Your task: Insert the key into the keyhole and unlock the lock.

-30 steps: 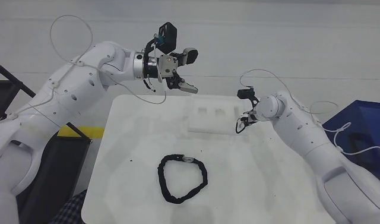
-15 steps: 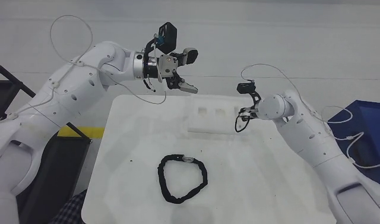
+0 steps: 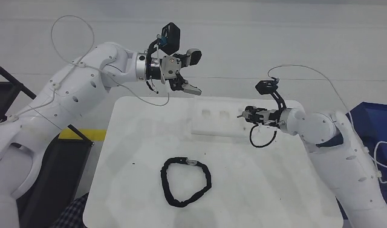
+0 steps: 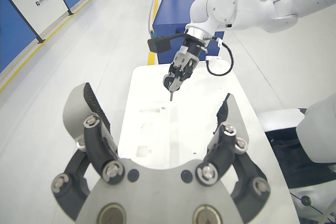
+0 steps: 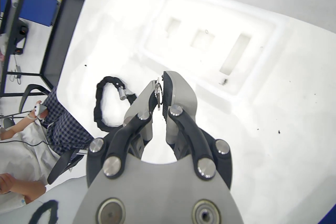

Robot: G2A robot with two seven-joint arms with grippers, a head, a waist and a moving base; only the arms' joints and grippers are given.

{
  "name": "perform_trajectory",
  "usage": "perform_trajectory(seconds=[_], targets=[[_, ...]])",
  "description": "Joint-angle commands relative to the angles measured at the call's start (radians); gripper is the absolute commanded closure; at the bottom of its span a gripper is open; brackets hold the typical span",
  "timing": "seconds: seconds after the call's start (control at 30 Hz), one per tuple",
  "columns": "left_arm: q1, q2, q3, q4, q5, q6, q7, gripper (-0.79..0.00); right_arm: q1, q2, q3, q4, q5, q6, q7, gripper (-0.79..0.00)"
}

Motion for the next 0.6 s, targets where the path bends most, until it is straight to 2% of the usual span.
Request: perform_trajectory(seconds=[0.0,0.27,0.4,0.57], targets=[[0.0,0.0,0.0,0.0,0.0,0.0,0.0,-0.785,-0.047,0.007,0.048,-0.041,0.024,-0.027,-0.023,0.0],[0.0,0.0,0.0,0.0,0.0,0.0,0.0,-0.785,-0.196,0.026,0.189,-0.137,0.145,-0.154,-0.106,0.0],[0.0,0.0,0.0,0.0,0.0,0.0,0.0,-0.785,-0.214,0.029,0.207,-0.126,0.193,-0.2,-0.107,0.0],[0.0,0.0,0.0,0.0,0.0,0.0,0.0,-0.785,-0.212,0.03,0.207,-0.123,0.195,-0.202,-0.106,0.0]])
